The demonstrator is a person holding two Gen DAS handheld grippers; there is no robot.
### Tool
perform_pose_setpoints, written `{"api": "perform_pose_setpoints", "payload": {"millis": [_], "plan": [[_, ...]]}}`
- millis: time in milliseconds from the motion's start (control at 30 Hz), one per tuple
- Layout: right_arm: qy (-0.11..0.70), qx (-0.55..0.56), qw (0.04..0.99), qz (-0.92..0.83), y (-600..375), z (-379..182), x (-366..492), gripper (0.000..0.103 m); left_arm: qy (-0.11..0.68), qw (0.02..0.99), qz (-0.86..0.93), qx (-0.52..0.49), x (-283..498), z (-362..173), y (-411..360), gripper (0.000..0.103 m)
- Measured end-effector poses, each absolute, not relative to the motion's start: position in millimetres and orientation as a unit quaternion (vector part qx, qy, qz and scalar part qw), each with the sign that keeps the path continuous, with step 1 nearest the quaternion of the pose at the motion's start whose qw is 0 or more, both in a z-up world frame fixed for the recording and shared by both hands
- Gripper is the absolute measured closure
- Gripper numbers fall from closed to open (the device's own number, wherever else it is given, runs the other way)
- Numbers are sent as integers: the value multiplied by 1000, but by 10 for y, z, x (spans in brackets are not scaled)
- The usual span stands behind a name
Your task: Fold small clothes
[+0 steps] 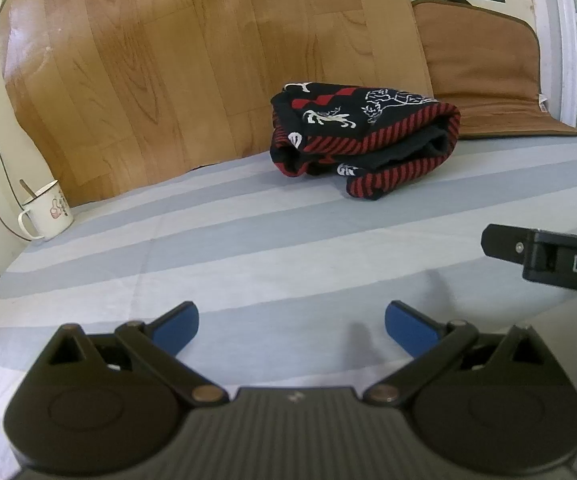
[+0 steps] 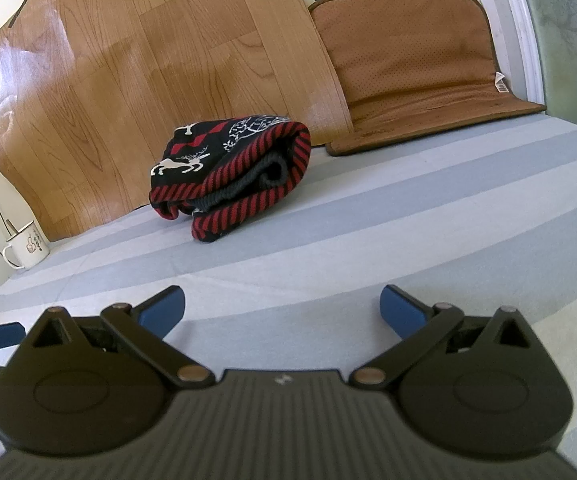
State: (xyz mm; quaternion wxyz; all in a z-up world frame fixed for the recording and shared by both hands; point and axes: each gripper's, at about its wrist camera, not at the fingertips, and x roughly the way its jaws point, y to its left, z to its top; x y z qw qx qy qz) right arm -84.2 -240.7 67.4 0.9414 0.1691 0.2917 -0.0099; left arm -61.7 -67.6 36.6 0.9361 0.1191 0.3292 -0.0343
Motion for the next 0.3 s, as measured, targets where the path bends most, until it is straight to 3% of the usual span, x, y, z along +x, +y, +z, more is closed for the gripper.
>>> {"api": "perform_pose_setpoints", "payload": {"millis": [300], "plan": [[291, 169, 942, -11, -2398, 679, -841, 0, 323, 938, -50, 117, -634, 387, -663, 0]]}}
